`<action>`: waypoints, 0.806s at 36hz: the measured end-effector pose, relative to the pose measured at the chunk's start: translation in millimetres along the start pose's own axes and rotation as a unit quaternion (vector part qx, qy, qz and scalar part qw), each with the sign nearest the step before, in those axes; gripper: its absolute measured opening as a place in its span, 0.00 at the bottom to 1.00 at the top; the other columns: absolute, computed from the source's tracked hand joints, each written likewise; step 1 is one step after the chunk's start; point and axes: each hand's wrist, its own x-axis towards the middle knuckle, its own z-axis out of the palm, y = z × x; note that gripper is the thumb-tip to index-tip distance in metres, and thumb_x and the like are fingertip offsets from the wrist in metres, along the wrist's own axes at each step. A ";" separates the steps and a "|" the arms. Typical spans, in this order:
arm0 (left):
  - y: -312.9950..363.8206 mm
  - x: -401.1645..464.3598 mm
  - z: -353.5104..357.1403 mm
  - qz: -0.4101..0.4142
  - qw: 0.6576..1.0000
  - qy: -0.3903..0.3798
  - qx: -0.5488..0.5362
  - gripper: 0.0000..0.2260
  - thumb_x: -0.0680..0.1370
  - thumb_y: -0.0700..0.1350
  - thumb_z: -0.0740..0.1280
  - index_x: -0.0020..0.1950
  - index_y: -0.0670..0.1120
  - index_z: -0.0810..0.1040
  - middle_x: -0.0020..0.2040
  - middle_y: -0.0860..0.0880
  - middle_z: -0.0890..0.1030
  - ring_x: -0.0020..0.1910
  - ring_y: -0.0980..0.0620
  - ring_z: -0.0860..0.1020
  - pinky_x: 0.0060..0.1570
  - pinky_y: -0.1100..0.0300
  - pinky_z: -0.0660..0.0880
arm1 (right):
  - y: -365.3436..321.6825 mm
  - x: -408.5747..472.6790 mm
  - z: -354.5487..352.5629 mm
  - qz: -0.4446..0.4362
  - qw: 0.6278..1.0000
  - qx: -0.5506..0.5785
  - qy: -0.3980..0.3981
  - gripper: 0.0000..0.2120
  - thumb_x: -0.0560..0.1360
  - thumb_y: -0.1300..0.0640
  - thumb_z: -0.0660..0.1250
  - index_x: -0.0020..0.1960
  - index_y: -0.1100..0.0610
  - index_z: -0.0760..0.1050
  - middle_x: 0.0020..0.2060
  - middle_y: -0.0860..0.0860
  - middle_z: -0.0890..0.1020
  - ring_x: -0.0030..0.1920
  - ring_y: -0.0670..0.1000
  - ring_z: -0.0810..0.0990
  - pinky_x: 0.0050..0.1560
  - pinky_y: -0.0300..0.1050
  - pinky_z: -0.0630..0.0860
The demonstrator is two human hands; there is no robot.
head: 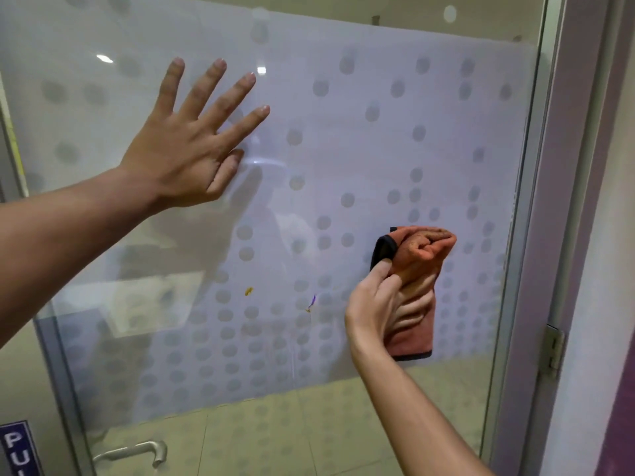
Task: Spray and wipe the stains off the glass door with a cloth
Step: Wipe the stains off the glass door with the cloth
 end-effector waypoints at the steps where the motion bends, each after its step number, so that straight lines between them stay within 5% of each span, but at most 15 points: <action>1: -0.1 -0.3 0.2 0.001 1.000 0.001 0.000 0.28 0.82 0.54 0.48 0.83 0.50 0.54 0.84 0.42 0.51 0.82 0.34 0.49 0.76 0.29 0.45 | -3.4 -8.3 2.0 -0.004 1.000 0.008 0.001 0.43 0.74 0.34 0.38 0.77 0.57 0.67 0.83 0.51 0.51 0.80 0.59 0.49 0.78 0.59 0.45; 11: 1.2 -0.8 -1.0 0.002 1.000 -0.008 -0.005 0.29 0.82 0.55 0.47 0.83 0.51 0.52 0.84 0.41 0.50 0.82 0.34 0.48 0.76 0.28 0.46 | -21.0 -84.1 20.0 -0.179 0.983 0.020 0.018 0.33 0.80 0.44 0.54 0.80 0.47 0.44 0.80 0.58 0.61 0.77 0.64 0.59 0.75 0.64 0.53; 17: 2.1 -0.3 -1.6 0.000 1.000 -0.012 -0.008 0.29 0.82 0.55 0.47 0.83 0.51 0.52 0.84 0.41 0.50 0.82 0.35 0.47 0.76 0.28 0.46 | -9.0 -101.0 23.1 -0.298 0.953 -0.031 -0.040 0.31 0.79 0.42 0.56 0.80 0.46 0.55 0.82 0.55 0.57 0.80 0.66 0.55 0.77 0.69 0.50; 23: 4.1 -0.9 -3.2 -0.003 1.000 -0.013 -0.011 0.29 0.82 0.55 0.48 0.83 0.51 0.53 0.84 0.41 0.50 0.82 0.34 0.48 0.76 0.28 0.46 | 10.2 -103.5 22.9 -0.498 0.858 -0.088 -0.089 0.37 0.68 0.50 0.63 0.77 0.48 0.62 0.82 0.56 0.57 0.80 0.69 0.53 0.76 0.74 0.48; 29: 2.2 -0.9 -4.2 -0.006 1.000 -0.017 -0.009 0.28 0.82 0.55 0.47 0.83 0.51 0.52 0.84 0.42 0.50 0.82 0.35 0.47 0.76 0.28 0.45 | 29.8 -80.1 22.8 -0.688 0.716 -0.073 -0.092 0.32 0.75 0.49 0.68 0.78 0.44 0.66 0.81 0.51 0.61 0.80 0.67 0.55 0.77 0.73 0.48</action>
